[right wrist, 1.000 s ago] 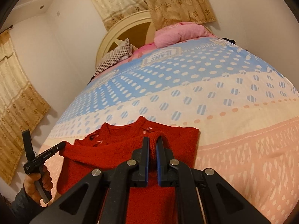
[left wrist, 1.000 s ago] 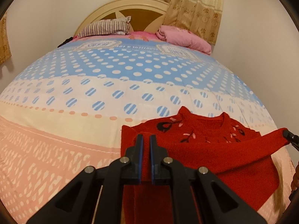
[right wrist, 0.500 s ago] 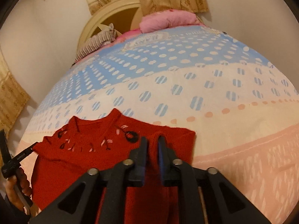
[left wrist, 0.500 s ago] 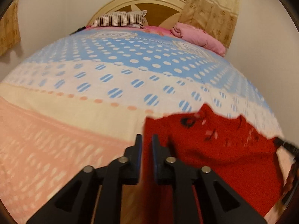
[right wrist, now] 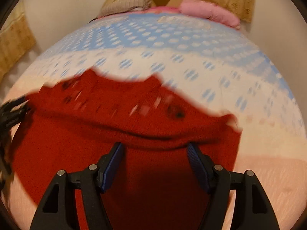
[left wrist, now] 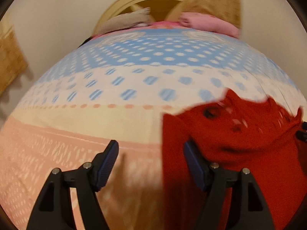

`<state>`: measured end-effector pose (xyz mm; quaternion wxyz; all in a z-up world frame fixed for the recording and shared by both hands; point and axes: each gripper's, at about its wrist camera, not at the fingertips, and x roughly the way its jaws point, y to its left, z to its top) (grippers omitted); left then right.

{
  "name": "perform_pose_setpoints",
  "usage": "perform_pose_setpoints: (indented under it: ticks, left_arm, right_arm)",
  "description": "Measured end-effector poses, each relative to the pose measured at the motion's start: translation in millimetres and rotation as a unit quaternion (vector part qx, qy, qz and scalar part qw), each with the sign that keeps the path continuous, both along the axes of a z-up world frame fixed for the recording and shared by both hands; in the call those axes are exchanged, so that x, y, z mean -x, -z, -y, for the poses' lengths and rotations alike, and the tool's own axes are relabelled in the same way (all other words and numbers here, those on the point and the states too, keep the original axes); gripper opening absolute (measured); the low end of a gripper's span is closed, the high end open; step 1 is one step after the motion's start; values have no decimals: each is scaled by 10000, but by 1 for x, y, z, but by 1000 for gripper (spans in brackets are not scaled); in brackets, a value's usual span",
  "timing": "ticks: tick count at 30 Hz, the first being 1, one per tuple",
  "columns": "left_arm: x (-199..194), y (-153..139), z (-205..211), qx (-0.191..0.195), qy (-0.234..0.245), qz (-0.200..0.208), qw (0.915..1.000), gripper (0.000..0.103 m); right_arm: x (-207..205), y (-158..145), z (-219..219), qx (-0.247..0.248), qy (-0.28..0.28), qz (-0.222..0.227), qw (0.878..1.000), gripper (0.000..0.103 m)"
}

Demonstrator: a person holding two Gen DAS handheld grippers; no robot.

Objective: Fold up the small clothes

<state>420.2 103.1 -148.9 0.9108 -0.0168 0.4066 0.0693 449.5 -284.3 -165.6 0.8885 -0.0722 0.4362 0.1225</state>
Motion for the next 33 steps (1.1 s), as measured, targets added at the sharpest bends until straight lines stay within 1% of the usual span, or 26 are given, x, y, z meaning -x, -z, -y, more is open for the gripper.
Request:
perform_pose_setpoints:
  ticks: [2, 3, 5, 6, 8, 9, 12, 14, 17, 19, 21, 23, 25, 26, 27, 30, 33]
  left_arm:
    - [0, 2, -11, 251, -188, -36, 9995, 73]
    - [2, 3, -14, 324, -205, -51, 9993, 73]
    - [8, 7, -17, 267, -233, -58, 9994, 73]
    - [12, 8, -18, 245, -255, -44, 9994, 73]
    - [22, 12, -21, 387, -272, -63, 9989, 73]
    - [29, 12, -25, 482, -302, -72, 9984, 73]
    - [51, 9, -27, 649, -278, -13, 9975, 73]
    - [68, 6, -27, 768, -174, 77, 9969, 73]
    - [89, 8, -22, 723, -38, 116, 9973, 73]
    - [100, 13, -16, 709, 61, 70, 9974, 73]
    - [105, 14, -12, 626, 89, 69, 9980, 73]
    - [109, 13, -10, 543, 92, 117, 9984, 73]
    - [108, 15, -13, 592, 42, 93, 9982, 74]
    - [108, 16, -15, 623, 11, 90, 9980, 75]
    - [108, 18, -17, 683, -24, 66, 9976, 75]
    - [114, 20, -19, 787, -34, 53, 9969, 77]
    - [118, 22, -18, 767, -8, 20, 9971, 78]
  right_arm:
    - [-6, -20, 10, -240, 326, 460, 9981, 70]
    - [-4, -29, 19, -520, 426, 600, 9959, 70]
    - [2, -32, 26, -733, 450, 649, 9942, 70]
    - [8, -31, 29, -720, 397, 672, 9943, 70]
    - [19, -25, 32, -627, 374, 683, 9950, 70]
    - [26, -21, 38, -655, 392, 660, 9949, 70]
    - [52, -19, 58, -959, 478, 672, 9920, 70]
    - [75, -18, 77, -1151, 587, 750, 9888, 70]
    - [107, -18, 104, -1358, 797, 879, 9836, 70]
    - [123, -15, 113, -1437, 858, 829, 9824, 70]
    - [135, -11, 115, -1484, 795, 723, 9831, 70]
    - [141, -6, 112, -1510, 694, 615, 9842, 58]
    - [145, 0, 104, -1554, 493, 430, 9857, 27]
    - [145, 5, 100, -1470, 468, 320, 9875, 19]
    - [146, 12, 97, -1443, 471, 189, 9882, 8]
    - [156, 25, 96, -1492, 428, 53, 9879, 7]
    - [168, 34, 93, -1297, 380, 89, 9908, 5]
